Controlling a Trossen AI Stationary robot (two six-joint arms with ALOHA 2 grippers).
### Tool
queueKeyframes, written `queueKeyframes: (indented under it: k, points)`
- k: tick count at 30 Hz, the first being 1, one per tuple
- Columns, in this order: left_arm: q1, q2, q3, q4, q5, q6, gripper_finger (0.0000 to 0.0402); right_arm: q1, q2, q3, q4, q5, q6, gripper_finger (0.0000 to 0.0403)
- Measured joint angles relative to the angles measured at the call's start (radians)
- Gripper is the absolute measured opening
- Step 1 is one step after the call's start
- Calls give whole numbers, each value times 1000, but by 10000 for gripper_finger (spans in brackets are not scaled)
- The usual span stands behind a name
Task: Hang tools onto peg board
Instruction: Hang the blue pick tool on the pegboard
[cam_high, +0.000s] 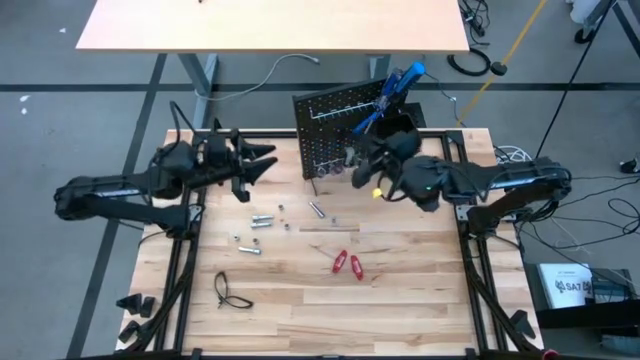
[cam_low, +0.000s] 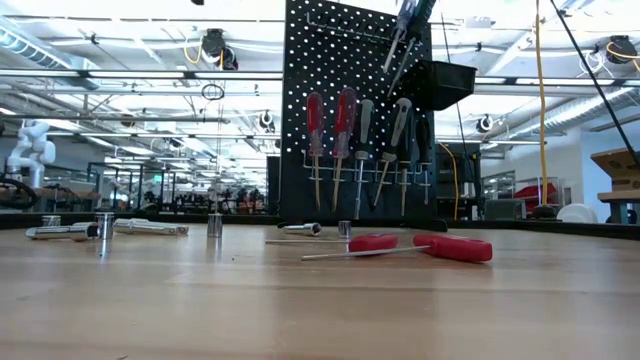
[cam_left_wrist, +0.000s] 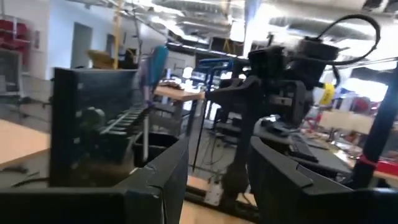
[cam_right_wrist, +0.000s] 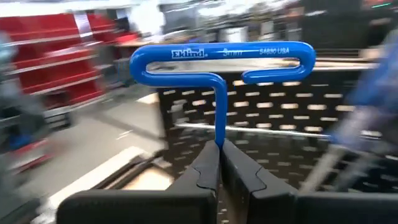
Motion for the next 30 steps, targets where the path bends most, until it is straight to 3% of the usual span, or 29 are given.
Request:
queueKeyframes:
  k: [3, 9, 11, 19, 24, 30]
  points:
    - [18, -11, 0, -17, 0, 0, 163, 5, 6, 0, -40, 97, 41, 0]
    - [29, -2, 0, -24, 0, 0, 163, -41, -13, -35, -220, 110, 304, 0]
    - [29, -2, 0, -30, 0, 0, 163, -46, -50, -69, -192, 91, 320, 0]
    - [29, 8, 0, -43, 0, 8, 163, -102, -190, -275, 122, -152, 211, 0]
    - [29, 16, 0, -43, 0, 8, 164, -131, -178, -317, 223, -196, 64, 0]
    - [29, 18, 0, -42, 0, 6, 164, -165, -152, -305, 224, -179, 36, 0]
